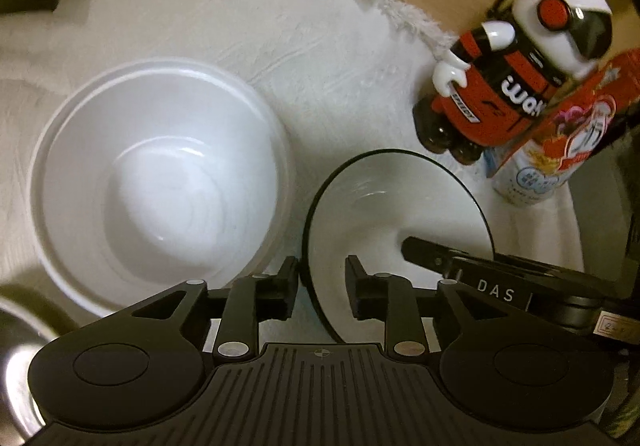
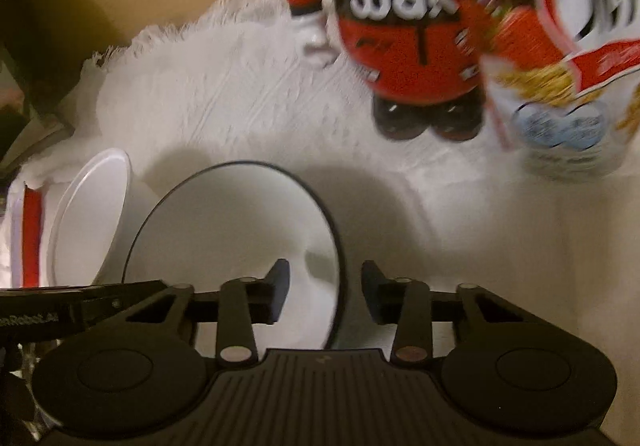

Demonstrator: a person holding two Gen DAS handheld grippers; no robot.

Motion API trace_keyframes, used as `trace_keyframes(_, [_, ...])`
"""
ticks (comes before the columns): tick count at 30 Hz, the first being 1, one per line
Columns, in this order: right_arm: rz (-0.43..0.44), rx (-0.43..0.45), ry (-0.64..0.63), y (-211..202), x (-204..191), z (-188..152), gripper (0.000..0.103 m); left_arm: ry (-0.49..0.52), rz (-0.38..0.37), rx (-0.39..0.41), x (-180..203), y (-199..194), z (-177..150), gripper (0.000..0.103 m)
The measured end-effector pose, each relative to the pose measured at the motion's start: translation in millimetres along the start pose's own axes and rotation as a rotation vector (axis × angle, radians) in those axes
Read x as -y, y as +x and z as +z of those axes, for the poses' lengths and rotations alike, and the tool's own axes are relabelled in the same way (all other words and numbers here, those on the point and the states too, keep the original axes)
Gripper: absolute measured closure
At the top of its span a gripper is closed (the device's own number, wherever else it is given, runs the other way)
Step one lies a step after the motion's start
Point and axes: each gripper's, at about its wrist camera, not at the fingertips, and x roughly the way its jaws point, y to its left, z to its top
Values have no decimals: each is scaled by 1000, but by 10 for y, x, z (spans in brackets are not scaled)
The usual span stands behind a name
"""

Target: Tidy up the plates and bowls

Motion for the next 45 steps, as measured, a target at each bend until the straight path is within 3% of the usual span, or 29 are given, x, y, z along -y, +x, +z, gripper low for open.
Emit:
trace_keyframes(5, [11,-1,14,-65,-19,-32,66,32,8,-15,85,-4,27,70])
trace_keyframes(11, [-52,47,52,-379,149,-143,66,109,-67,-102,387,84,10,70])
trace_keyframes(15, [-82,64,110,-590,370,-282,66,184,-91,-118,577,152,-43,70])
trace_keyframes(18, [-77,57,136,-642,478,-372,66,223,-107,-93,643,171,-34,70])
trace_keyframes(22, [-54,55,162,-629,580,-427,67,249,-119,-140,658,317,-2,70])
trace_keyframes(25, [-49,46,162,-577,580,-413,67,245,-106,-184,645,423,-6,71])
trace_keyframes(34, [-26,-39,230,-355,611,-415,66,264,-89,-187,732,519,23,69])
trace_keyframes(45, [-74,-19,208,-383,464,-347,65,296,-45,-152,721,499,8,69])
